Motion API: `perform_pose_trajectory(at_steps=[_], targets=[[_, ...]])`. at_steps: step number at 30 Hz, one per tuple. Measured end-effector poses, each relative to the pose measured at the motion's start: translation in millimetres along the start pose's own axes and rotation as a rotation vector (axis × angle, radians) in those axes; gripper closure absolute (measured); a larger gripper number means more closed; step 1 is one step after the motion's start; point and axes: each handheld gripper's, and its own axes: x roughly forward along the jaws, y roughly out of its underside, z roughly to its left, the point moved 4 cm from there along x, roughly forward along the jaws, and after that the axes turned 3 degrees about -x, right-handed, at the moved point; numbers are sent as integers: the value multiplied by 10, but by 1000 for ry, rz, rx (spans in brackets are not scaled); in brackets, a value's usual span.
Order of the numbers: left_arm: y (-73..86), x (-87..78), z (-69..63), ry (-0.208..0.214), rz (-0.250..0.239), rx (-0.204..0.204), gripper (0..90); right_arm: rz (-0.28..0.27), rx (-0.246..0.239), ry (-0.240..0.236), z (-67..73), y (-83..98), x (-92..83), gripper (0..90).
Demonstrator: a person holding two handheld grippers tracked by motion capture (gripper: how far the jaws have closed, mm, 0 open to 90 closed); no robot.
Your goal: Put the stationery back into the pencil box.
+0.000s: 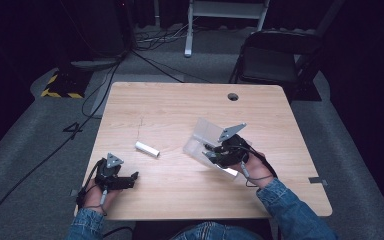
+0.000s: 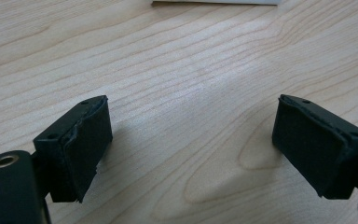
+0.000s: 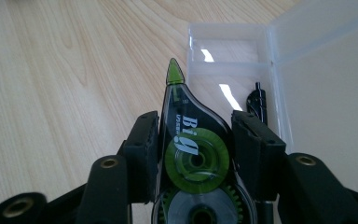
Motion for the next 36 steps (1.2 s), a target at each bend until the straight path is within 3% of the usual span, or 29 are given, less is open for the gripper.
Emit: perform_pose_trajectory(at_steps=[10, 23, 36], targets=[[0, 0, 0, -1, -1, -1, 123, 37, 19, 29, -101, 114, 23, 532], [0, 0, 0, -1, 0, -1, 123, 118, 31, 10, -132, 214, 99, 531], [-1, 0, 1, 0, 0, 2, 123, 139, 42, -7, -148, 297, 107, 531]])
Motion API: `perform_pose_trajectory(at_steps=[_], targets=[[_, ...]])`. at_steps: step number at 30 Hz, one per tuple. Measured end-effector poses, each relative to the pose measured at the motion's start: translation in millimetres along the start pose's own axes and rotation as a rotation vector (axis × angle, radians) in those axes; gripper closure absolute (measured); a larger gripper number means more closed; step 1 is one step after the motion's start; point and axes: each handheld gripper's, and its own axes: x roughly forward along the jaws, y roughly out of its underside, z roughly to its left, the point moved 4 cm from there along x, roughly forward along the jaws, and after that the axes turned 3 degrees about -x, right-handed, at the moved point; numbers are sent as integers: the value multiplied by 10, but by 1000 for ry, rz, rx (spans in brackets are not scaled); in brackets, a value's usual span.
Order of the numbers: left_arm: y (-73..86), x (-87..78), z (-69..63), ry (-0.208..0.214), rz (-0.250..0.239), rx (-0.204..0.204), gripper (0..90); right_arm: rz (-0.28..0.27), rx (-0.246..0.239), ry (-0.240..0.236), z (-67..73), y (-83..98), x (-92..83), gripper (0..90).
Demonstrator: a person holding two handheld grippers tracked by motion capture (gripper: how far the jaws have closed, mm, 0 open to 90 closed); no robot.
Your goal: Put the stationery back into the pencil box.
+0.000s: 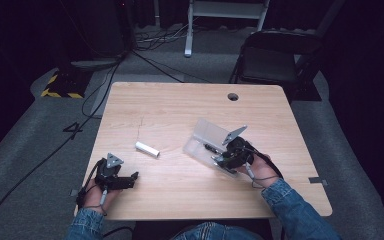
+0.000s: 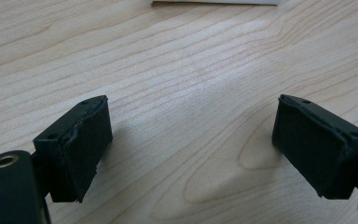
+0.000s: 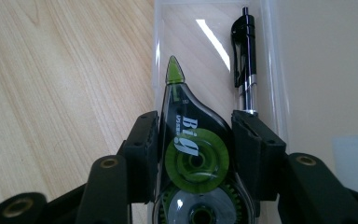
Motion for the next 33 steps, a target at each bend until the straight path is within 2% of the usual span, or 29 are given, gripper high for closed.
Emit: perform_pose_trajectory(at_steps=[22, 33], targets=[[0, 0, -1, 0, 0, -2, 123, 23, 50, -61, -16, 30, 43, 520], [0, 0, 0, 0, 0, 0, 123, 31, 63, -64, -33, 44, 57, 484]])
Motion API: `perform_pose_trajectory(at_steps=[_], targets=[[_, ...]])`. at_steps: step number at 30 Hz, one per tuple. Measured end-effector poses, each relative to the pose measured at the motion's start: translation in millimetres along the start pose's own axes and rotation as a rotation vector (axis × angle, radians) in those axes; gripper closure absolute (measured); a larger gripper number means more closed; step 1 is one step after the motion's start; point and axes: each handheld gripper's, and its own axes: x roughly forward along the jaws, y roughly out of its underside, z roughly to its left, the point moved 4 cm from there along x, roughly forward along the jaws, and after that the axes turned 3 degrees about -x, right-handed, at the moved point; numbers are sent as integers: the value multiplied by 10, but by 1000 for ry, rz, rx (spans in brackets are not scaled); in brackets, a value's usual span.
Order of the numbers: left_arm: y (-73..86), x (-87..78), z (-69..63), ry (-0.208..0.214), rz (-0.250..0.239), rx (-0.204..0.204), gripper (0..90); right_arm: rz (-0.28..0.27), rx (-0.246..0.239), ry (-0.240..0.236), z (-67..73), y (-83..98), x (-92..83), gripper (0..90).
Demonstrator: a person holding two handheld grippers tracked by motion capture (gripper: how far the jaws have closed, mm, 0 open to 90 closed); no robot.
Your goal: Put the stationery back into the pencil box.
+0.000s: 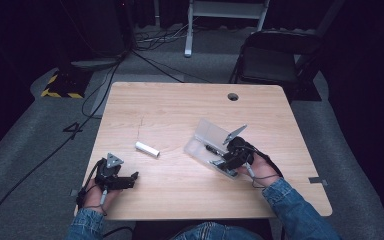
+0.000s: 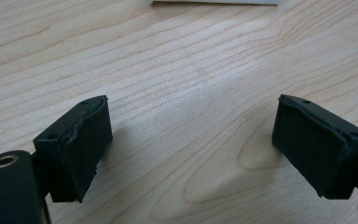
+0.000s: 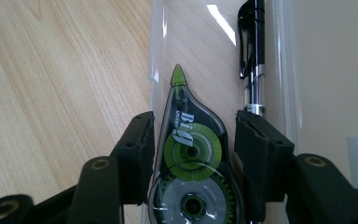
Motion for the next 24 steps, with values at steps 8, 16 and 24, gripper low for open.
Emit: perform_pose_trajectory(at_steps=[8, 16, 24], targets=[[0, 0, -2, 0, -1, -3, 123, -17, -3, 3, 3, -12, -30, 489], [0, 0, -2, 0, -1, -3, 123, -54, -4, 20, -4, -30, -116, 521], [0, 0, -1, 1, 0, -1, 123, -108, -18, 47, 28, -82, -210, 520]])
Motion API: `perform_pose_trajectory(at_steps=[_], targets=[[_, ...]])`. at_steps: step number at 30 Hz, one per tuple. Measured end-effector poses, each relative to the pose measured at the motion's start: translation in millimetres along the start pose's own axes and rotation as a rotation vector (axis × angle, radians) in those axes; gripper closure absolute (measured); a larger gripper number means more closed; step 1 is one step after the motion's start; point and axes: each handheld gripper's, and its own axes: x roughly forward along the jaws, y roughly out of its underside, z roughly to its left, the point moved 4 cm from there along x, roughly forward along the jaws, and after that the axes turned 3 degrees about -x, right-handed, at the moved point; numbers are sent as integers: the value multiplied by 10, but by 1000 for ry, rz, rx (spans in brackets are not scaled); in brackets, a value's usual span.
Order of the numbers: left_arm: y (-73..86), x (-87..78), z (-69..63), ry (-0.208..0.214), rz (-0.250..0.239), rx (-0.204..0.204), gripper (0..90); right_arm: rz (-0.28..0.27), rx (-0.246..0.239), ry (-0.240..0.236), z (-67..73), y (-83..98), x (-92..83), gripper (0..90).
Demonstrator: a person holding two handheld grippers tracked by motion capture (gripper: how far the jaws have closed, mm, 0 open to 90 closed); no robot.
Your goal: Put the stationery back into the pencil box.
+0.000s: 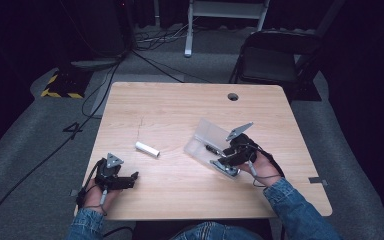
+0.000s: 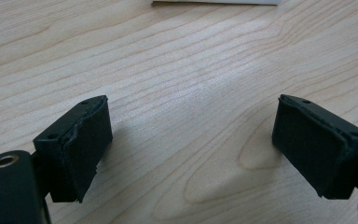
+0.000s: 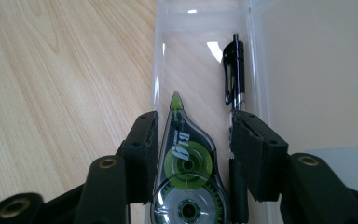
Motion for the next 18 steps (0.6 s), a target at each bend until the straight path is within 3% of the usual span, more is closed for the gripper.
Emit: perform_pose_trajectory(at_steps=[11, 18], targets=[[0, 0, 0, -1, 0, 0, 123, -106, -27, 13, 104, -227, -93, 518], [1, -1, -1, -1, 0, -2, 123, -136, -48, 2, 175, -398, -71, 509]])
